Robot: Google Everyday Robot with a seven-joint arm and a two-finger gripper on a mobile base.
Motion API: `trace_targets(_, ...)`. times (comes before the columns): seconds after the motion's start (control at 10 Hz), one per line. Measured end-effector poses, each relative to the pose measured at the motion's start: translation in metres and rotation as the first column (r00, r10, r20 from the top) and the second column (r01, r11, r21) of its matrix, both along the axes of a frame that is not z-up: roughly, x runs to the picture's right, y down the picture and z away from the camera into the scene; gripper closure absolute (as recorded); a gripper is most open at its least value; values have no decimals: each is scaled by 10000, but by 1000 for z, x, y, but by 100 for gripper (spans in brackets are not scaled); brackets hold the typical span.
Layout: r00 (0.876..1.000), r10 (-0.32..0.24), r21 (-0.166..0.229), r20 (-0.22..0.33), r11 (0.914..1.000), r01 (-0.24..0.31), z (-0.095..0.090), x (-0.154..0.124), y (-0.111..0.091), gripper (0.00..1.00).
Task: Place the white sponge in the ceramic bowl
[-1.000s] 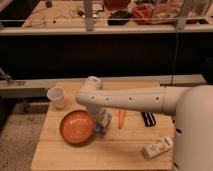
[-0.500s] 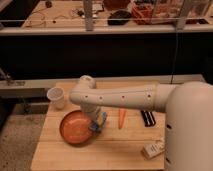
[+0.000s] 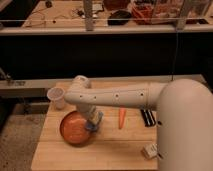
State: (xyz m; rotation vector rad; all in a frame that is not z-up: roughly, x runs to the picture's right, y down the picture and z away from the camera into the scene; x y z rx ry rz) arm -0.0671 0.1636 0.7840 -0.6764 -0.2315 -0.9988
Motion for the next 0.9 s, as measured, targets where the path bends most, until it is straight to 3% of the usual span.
trace_targets(0.9,9990,-393,45,197,9992,392,9,-18,0,98)
